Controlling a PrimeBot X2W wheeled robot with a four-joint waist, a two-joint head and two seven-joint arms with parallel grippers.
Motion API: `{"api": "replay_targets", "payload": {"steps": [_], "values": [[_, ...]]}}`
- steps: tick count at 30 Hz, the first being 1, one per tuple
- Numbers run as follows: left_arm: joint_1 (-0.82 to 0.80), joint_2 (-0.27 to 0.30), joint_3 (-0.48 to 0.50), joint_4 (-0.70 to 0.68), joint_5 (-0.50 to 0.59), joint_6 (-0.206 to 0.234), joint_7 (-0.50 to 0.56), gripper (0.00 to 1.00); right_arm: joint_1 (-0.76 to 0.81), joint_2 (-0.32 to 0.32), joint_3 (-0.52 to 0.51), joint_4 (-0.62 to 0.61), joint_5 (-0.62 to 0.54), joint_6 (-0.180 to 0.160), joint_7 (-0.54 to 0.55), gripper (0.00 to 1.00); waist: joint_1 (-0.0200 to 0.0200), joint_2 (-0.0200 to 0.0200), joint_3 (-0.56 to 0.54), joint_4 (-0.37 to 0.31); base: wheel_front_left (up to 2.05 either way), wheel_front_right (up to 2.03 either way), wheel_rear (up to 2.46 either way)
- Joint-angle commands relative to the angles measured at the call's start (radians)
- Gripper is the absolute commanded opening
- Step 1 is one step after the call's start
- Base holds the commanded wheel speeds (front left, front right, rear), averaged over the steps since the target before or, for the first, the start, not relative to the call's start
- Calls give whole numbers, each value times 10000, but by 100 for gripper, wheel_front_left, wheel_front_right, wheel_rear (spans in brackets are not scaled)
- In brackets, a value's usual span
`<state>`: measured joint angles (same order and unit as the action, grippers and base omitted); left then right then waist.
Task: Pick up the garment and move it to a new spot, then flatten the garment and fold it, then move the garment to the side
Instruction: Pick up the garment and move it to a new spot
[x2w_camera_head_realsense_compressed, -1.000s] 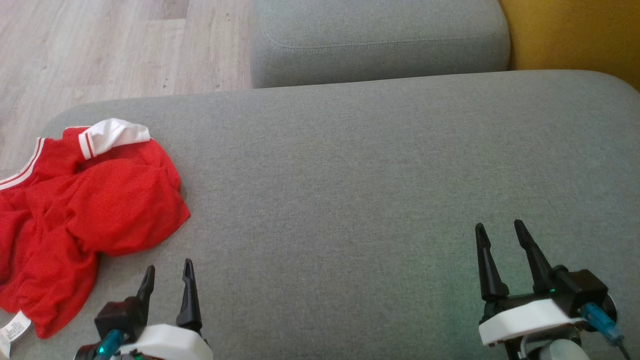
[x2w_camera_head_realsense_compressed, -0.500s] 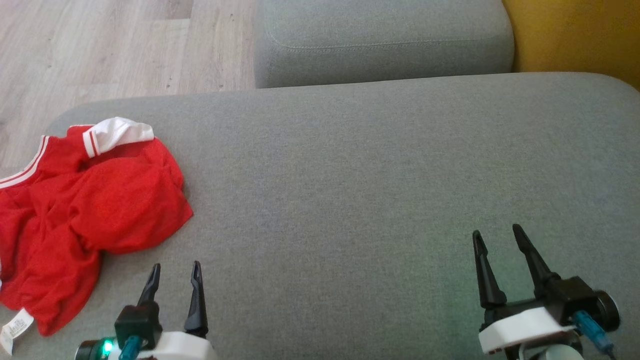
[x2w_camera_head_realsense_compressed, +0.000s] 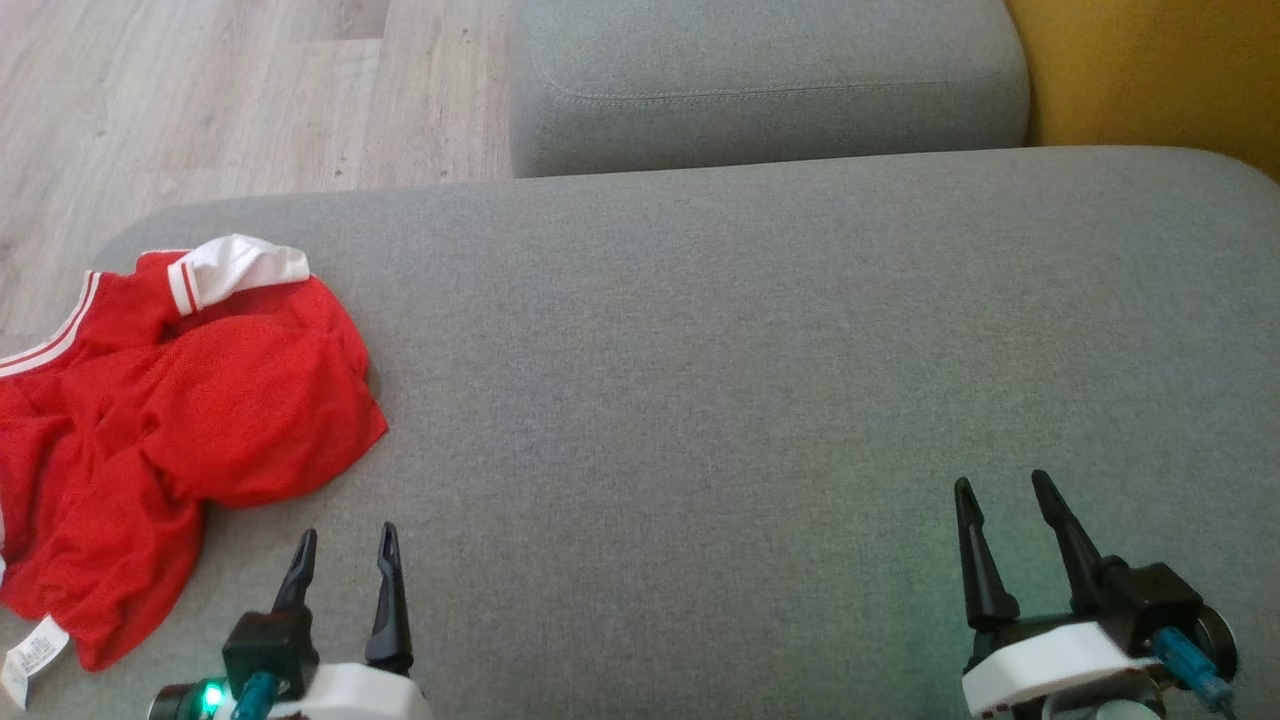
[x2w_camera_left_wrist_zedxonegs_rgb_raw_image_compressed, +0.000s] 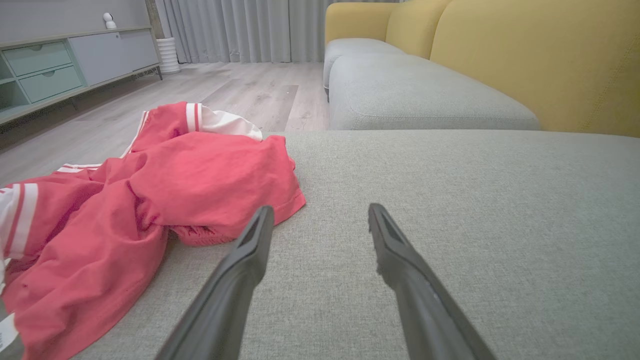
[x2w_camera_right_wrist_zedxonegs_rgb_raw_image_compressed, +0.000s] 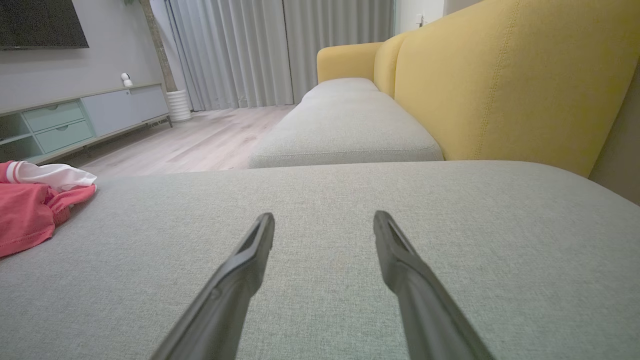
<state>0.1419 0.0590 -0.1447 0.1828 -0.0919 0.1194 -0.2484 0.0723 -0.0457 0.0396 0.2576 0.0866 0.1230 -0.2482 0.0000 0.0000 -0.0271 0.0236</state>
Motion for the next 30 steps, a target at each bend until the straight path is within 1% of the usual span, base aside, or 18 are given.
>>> {"api": "replay_targets", "payload": {"steps": [1, 9, 12, 15, 22, 24, 27, 30], "values": [[-247, 39, 385, -303, -46, 14, -134, 100, -401, -46, 220, -261, 26, 77, -136, 100, 0, 0, -3, 1, 0, 0, 0], [-295, 24, 417, -259, -47, -29, -134, 100, -432, -46, 251, -186, 18, 77, -136, 100, 0, 0, 24, 25, 0, 0, 0], [-370, 11, 349, -271, -21, -48, -134, 100, -363, -46, 207, -251, -6, 77, -136, 100, 0, 0, 39, 312, 0, 0, 0], [-398, -5, 342, -270, -109, -31, -134, 100, -258, -45, 227, -314, -13, 77, -136, 100, 0, 0, 15, 839, 0, 0, 0], [-236, -27, 371, -212, -257, -10, -134, 100, -126, -45, 627, -301, 68, 77, -136, 100, 0, 0, -88, 2713, 0, 0, 0], [-79, -28, 453, -245, -284, 41, -134, 100, -186, -45, 833, -277, 101, 77, -136, 100, 0, 0, -117, 3128, 0, 0, 0], [136, -10, 617, -318, -354, 71, -134, 100, -299, -45, 1100, -245, 156, 77, -136, 100, 0, 0, -126, 3534, 0, 0, 0], [244, -9, 716, -431, -406, 54, -134, 100, -396, -45, 1240, -217, 166, 77, -136, 100, 0, 0, -88, 3668, 0, 0, 0]]}}
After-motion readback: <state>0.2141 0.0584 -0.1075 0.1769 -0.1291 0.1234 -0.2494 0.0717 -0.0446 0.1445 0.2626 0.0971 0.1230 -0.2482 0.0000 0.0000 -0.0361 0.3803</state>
